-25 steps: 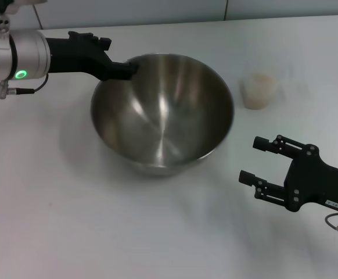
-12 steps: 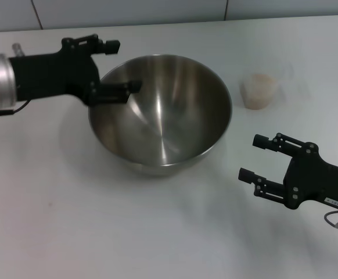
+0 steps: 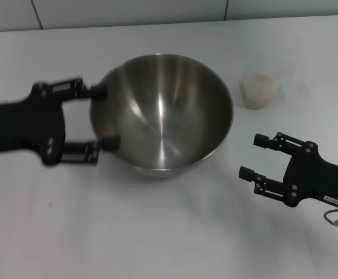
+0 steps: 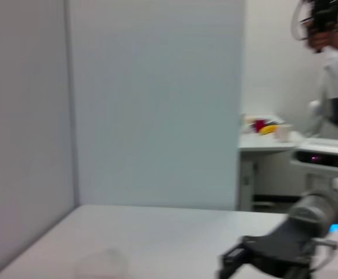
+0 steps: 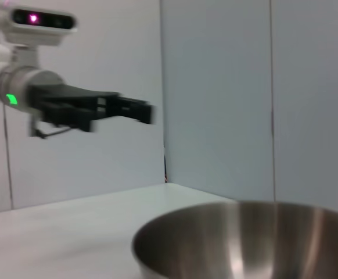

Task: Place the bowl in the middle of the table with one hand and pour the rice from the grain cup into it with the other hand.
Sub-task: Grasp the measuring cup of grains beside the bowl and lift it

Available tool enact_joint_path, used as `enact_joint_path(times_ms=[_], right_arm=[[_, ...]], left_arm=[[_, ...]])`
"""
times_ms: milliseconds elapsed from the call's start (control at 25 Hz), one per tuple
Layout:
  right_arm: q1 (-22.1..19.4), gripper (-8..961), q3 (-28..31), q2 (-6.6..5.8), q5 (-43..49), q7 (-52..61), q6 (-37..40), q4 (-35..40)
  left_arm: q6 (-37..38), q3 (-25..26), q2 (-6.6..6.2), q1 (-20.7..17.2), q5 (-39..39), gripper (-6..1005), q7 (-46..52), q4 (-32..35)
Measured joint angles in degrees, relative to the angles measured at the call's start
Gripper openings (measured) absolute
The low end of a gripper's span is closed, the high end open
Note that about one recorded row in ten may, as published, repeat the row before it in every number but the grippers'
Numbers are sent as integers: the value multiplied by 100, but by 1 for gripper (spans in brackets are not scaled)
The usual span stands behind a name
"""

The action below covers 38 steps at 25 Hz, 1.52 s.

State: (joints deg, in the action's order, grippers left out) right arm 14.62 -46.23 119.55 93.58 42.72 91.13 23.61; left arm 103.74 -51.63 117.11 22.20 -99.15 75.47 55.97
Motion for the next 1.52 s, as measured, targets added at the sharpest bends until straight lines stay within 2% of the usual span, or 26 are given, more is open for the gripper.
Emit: enact_joint_path(times_ms=[480,800,1520], right_arm=[[-48,715,267,-22,-385,-726,-156,-478],[-70,715,273,-23,-385,-734,-165,-512],[-101,715,361,-29,-385,-739,-183,-516]], left_arm=[[181,21,-121,-501,-402,859,-62,-149],[190,-21,-115,-567,-518,859,-475,-167],[124,12,-66,-403,-808,859,-490,-306]])
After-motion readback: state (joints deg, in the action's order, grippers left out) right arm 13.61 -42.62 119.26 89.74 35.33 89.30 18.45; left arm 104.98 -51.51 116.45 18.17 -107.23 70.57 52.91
